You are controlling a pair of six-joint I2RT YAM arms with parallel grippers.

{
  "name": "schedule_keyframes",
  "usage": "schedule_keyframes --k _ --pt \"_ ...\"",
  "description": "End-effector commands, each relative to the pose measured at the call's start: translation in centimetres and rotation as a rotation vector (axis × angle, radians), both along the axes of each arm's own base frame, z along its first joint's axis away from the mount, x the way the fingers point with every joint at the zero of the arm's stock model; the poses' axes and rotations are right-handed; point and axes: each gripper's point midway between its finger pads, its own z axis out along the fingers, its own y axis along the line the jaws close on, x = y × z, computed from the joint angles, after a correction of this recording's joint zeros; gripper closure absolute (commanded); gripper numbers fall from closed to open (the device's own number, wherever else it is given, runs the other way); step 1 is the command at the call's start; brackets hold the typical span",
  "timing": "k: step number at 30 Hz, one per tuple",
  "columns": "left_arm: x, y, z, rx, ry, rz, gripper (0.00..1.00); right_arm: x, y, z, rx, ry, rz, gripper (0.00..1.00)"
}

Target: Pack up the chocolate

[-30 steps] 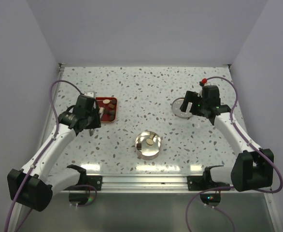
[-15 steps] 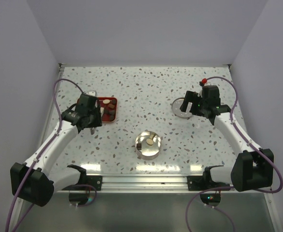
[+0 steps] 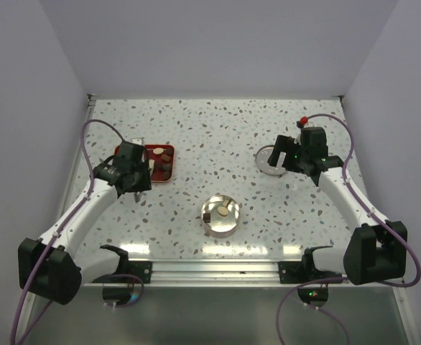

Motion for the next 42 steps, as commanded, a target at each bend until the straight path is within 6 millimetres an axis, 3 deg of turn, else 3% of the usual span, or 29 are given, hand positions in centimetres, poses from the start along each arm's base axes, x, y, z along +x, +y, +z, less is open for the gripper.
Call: schedule_keyframes --k 1,10,16,21,25,36,42 --pt "1.0 -0.4 -0.3 -0.029 -0.015 0.000 0.53 0.4 0.1 0.8 -0.004 -0.019 0.013 0.03" --pt "2.7 -0.3 -0.3 -0.026 -0.045 0.001 0.54 0.3 -0.1 0.9 -0.010 -0.020 0.011 0.03" --pt "3.6 -0.5 0.4 -0.031 -0.058 -0.014 0.64 0.4 -0.3 1.1 -0.023 -0.026 0.008 0.03" --pt "3.2 -0.7 1.1 -0.039 -0.048 -0.035 0.71 0.3 -0.4 0.9 -0.028 -0.019 0.005 0.03" --pt "3.0 -1.1 3.5 -0.063 -0.088 -0.061 0.72 0.5 -0.3 1.2 -0.025 -0.027 0.006 0.03" --pt "-0.6 -2.1 6.6 -0.151 -0.110 -0.130 0.72 1.2 0.3 1.6 0.009 -0.034 0.010 0.03" --pt "-3.4 -5.4 6.9 -0.230 -0.111 -0.228 0.73 1.4 0.5 1.5 0.017 -0.028 0.012 0.03"
